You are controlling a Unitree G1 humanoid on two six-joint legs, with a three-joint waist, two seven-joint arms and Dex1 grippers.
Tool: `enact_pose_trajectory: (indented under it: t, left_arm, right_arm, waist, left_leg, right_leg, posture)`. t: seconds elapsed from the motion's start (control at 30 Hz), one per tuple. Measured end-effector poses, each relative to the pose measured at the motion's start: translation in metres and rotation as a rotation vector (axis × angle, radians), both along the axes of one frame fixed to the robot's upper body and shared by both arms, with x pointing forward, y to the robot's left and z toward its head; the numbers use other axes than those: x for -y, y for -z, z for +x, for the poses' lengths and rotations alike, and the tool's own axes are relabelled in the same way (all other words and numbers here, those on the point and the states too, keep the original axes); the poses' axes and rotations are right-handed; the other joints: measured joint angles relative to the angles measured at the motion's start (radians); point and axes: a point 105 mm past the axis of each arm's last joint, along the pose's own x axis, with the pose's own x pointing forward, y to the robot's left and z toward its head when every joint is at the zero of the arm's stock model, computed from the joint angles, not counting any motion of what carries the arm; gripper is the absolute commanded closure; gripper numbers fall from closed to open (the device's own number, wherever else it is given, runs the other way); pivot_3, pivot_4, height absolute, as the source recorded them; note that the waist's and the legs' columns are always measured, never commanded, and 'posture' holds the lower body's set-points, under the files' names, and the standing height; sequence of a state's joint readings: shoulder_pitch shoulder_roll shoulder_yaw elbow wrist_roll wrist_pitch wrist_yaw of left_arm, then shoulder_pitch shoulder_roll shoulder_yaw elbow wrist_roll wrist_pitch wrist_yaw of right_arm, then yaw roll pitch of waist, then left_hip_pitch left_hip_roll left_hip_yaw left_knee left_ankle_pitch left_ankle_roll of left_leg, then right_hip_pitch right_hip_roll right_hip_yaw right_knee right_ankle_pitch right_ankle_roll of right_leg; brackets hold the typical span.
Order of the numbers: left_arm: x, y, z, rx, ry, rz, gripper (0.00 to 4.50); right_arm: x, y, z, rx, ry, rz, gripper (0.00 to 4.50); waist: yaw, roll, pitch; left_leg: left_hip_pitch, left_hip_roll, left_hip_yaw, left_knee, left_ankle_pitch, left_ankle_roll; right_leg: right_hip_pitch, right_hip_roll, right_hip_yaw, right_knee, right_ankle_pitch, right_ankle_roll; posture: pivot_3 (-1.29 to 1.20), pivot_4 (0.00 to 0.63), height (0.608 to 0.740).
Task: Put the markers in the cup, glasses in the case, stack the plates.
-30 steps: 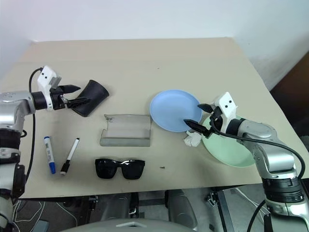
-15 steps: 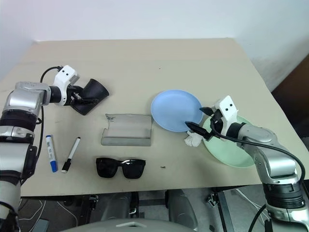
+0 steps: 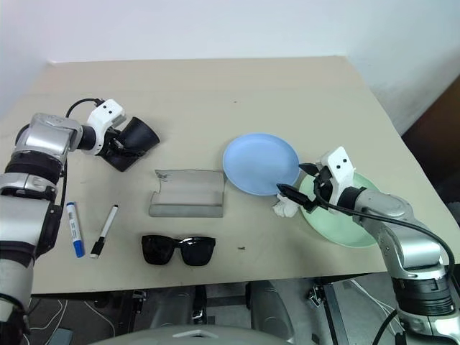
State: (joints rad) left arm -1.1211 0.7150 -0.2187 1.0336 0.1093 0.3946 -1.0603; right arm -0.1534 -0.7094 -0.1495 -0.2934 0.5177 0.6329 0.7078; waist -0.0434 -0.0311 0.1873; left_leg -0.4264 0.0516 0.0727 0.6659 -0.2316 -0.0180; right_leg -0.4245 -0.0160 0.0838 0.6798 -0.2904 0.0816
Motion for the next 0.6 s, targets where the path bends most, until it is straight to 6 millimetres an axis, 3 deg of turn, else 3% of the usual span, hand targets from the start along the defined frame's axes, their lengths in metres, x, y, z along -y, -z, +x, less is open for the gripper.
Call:
enact_pose_trajectory:
  t: [0.1,0.3,0.43,0.6]
  left_arm:
    - [-0.001,0.0,0.001,0.008,-0.005,-0.004,1.61]
    - [-0.006,-0.001,0.002,0.038,-0.055,-0.063,1.61]
    - [-0.014,-0.016,0.007,0.156,-0.129,-0.208,1.61]
    - [-0.015,-0.037,0.002,0.337,-0.062,-0.415,1.61]
  right_arm:
    - [0.0,0.001,0.0,-0.002,0.002,-0.001,0.0]
    - [0.001,0.0,-0.001,0.006,-0.003,-0.005,0.0]
    - [0.0,-0.001,0.0,0.018,-0.009,-0.008,0.0]
    - [-0.003,-0.003,0.001,0.033,-0.025,-0.019,0.0]
  waist:
    - [0.0,0.0,0.0]
    - [-0.002,0.0,0.0]
    - [0.0,-0.001,0.001]
    - [0.001,-0.001,0.001]
  left_leg:
    - [0.0,0.0,0.0,0.0,0.001,0.001]
    - [0.001,0.0,0.0,0.0,0.001,0.002]
    - [-0.001,0.0,0.0,0.0,0.001,0.002]
    - [-0.003,0.0,0.001,-0.001,0.001,0.002]
  right_leg:
    - [0.0,0.0,0.0,0.0,0.0,-0.001]
    - [0.0,0.0,0.0,0.001,0.001,-0.003]
    - [-0.001,0.0,0.0,0.001,0.002,-0.001]
    - [-0.002,-0.002,0.0,-0.001,0.001,0.002]
  posture:
    - [0.0,0.15,0.735]
    - [0.0,0.15,0.735]
    - [0.0,0.15,0.735]
    - [0.0,0.15,0.735]
